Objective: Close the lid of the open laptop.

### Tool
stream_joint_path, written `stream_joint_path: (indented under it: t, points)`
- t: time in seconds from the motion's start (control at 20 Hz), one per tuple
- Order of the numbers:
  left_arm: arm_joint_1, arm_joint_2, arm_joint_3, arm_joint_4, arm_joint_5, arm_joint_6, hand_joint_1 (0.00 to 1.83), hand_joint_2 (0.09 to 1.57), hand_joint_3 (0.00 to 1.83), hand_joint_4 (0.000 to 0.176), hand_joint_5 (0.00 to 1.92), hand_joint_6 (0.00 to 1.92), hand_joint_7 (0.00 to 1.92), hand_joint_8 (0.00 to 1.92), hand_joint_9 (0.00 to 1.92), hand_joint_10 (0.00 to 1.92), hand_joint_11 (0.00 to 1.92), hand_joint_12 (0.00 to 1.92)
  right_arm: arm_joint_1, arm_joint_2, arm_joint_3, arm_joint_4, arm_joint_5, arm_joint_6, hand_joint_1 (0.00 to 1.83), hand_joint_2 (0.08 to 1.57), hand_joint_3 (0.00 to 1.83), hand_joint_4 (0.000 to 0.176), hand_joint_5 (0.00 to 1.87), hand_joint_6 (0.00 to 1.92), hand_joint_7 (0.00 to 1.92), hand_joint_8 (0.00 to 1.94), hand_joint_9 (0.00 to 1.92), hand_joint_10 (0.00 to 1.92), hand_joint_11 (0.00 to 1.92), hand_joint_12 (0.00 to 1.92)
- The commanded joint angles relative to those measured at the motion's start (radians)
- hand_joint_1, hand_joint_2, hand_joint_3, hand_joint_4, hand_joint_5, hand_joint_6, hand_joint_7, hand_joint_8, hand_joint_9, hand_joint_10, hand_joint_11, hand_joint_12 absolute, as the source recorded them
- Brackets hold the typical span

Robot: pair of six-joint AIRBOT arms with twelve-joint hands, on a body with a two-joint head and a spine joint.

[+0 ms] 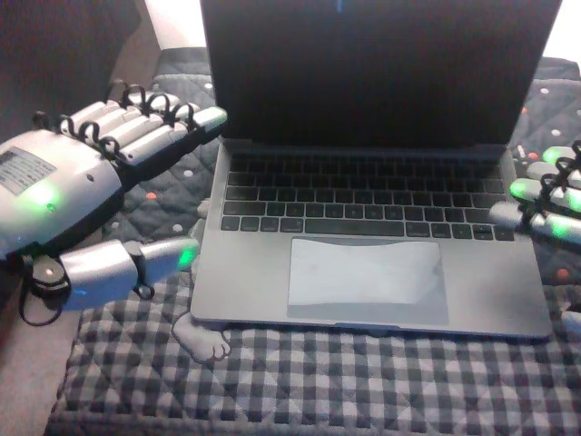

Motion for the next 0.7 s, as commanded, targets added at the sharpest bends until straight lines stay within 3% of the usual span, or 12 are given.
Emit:
stream_joint_path:
  t: [0.0,0.05,0.15,0.2,0.25,0.3,0.35,0.45,0.5,0.55,0.65]
  points:
    - [-0.015,0.001,0.002,0.006,-0.119,-0.001,0.33,1.43,0.01,0.065,0.04,0.01,0.1,0.01,0.05,0.08,0.0,0.29,0.01,0.009,0.004,0.01,0.109,-0.003,0.11,1.35,0.03,0.122,0.0,0.0,0.0,0.0,0.0,0.0,0.0,0.0]
    - [-0.015,0.001,0.001,0.018,-0.12,-0.014,0.36,1.43,0.0,0.067,0.03,0.0,0.08,0.01,0.03,0.05,0.0,0.11,0.01,0.009,0.004,0.011,0.115,-0.003,0.11,1.37,0.04,0.112,0.0,0.0,0.0,0.0,0.0,0.0,0.0,0.0]
    - [-0.015,0.0,-0.002,0.038,-0.124,-0.031,0.4,1.43,0.0,0.035,0.08,0.01,0.12,0.01,0.06,0.05,0.0,0.25,0.01,0.009,0.004,0.018,0.126,-0.003,0.12,1.38,0.03,0.116,0.0,0.0,0.0,0.0,0.0,0.0,0.0,0.0]
    - [-0.015,0.0,-0.006,0.043,-0.126,-0.031,0.37,1.43,0.0,0.033,0.1,0.01,0.16,0.02,0.12,0.06,0.0,0.44,0.01,0.009,0.004,0.021,0.131,-0.003,0.12,1.38,0.03,0.125,0.0,0.0,0.0,0.0,0.0,0.0,0.0,0.0]
    - [-0.015,-0.001,-0.01,0.055,-0.124,-0.037,0.31,1.44,0.0,0.047,0.09,0.0,0.2,0.02,0.15,0.07,0.0,0.56,0.01,0.009,0.004,0.021,0.134,-0.003,0.12,1.39,0.03,0.113,0.0,0.0,0.0,0.0,0.0,0.0,0.0,0.0]
    - [-0.015,-0.001,-0.012,0.066,-0.119,-0.046,0.34,1.44,0.0,0.054,0.09,0.0,0.25,0.02,0.19,0.08,0.0,0.84,0.01,0.009,0.004,0.021,0.135,-0.003,0.13,1.4,0.03,0.104,0.0,0.0,0.0,0.0,0.0,0.0,0.0,0.0]
    - [-0.015,-0.001,-0.013,0.092,-0.103,-0.071,0.38,1.43,0.0,0.048,0.15,0.02,0.27,0.02,0.22,0.09,0.0,1.05,0.01,0.01,0.004,0.021,0.14,-0.003,0.11,1.41,0.03,0.097,0.0,0.0,0.0,0.0,0.0,0.0,0.0,0.0]
    - [-0.015,-0.004,-0.016,0.126,-0.069,-0.1,0.26,1.45,0.0,0.055,0.14,0.0,0.23,0.0,0.2,0.06,0.0,0.74,0.01,0.011,0.004,0.022,0.148,-0.003,0.09,1.41,0.02,0.089,0.0,0.0,0.0,0.0,0.0,0.0,0.0,0.0]
    - [-0.014,-0.014,-0.015,0.154,-0.034,-0.118,0.33,1.45,0.0,0.041,0.14,0.0,0.23,0.0,0.2,0.05,0.0,0.6,0.01,0.011,0.004,0.024,0.152,-0.003,0.07,1.42,0.02,0.074,0.0,0.0,0.0,0.0,0.0,0.0,0.0,0.0]
    - [-0.015,-0.025,-0.015,0.173,-0.006,-0.125,0.39,1.46,0.0,0.004,0.17,0.01,0.25,0.01,0.2,0.04,0.0,0.54,0.01,0.011,0.004,0.024,0.154,-0.003,0.08,1.41,0.01,0.073,0.0,0.0,0.0,0.0,0.0,0.0,0.0,0.0]
    - [-0.015,-0.048,-0.011,0.211,0.046,-0.155,0.4,1.44,0.0,0.0,0.21,0.02,0.27,0.01,0.19,0.03,0.0,0.46,0.01,0.011,0.004,0.024,0.156,-0.003,0.08,1.41,0.01,0.075,0.0,0.0,0.0,0.0,0.0,0.0,0.0,0.0]
